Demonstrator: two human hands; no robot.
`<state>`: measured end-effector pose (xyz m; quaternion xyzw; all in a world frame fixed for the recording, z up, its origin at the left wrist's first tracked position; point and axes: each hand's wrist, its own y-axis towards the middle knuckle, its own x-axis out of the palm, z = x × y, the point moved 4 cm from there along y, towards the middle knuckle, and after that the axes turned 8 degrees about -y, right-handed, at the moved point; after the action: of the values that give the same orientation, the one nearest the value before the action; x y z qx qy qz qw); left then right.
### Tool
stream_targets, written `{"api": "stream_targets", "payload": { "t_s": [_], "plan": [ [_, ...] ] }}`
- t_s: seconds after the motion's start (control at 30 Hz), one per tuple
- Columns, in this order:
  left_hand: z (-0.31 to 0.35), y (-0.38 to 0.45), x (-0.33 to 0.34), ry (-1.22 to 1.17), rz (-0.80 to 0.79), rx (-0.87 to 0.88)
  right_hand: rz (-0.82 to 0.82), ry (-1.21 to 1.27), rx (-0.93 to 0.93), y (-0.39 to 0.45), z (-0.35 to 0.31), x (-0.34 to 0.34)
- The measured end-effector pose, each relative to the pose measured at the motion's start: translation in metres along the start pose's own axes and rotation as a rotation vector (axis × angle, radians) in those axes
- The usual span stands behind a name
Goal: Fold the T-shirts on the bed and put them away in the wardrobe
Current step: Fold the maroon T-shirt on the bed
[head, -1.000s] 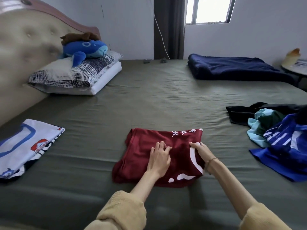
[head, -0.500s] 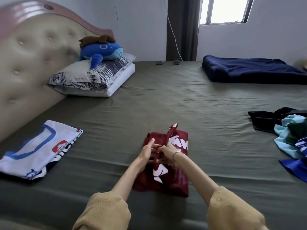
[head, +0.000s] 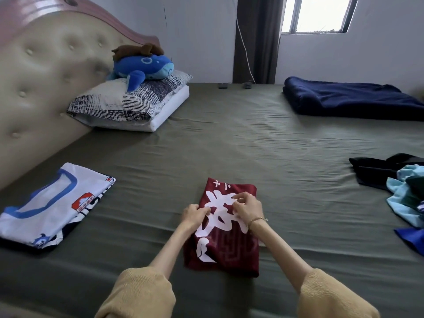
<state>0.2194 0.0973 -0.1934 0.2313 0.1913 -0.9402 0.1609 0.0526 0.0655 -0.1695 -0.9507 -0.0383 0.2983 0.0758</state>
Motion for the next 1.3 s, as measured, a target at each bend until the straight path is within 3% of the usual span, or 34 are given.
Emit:
{"api": "stream_targets", "payload": {
  "t_s": [0.07,0.13,0.27,0.47,0.63,0.83,0.97,1.1,1.2,1.3],
  "plan": [
    [-0.001,0.000,0.000,0.040,0.018,-0.007,0.153,-0.196,0.023,0.006,0.011,-0.015],
    [0.000,0.001,0.001,0.069,0.043,-0.015,0.183,-0.254,0.147,0.006,0.026,-0.023],
    [0.008,0.004,0.012,-0.117,-0.070,-0.060,0.018,0.105,0.383,0.015,0.047,-0.021],
    [0.010,0.013,0.021,-0.373,-0.293,-0.153,-0.207,0.349,0.395,0.020,0.041,-0.021],
    [0.033,0.005,0.013,-0.533,-0.407,-0.051,-0.215,0.530,0.231,0.019,0.016,-0.037],
    [0.108,-0.010,-0.015,-0.693,-0.306,0.251,-0.075,0.582,-0.181,0.012,-0.048,-0.100],
    [0.137,-0.020,-0.024,-0.643,-0.243,0.376,-0.018,0.429,-0.393,0.006,-0.067,-0.131],
    [0.109,-0.022,-0.006,-0.587,-0.180,0.457,-0.081,0.190,-0.571,-0.004,-0.043,-0.127],
    [0.057,-0.028,0.020,-0.509,-0.325,0.462,-0.173,-0.148,-0.647,-0.012,0.009,-0.110],
    [0.011,-0.048,0.039,-0.310,-0.514,0.366,-0.344,-0.421,-0.595,-0.024,0.060,-0.096]
  ]
}}
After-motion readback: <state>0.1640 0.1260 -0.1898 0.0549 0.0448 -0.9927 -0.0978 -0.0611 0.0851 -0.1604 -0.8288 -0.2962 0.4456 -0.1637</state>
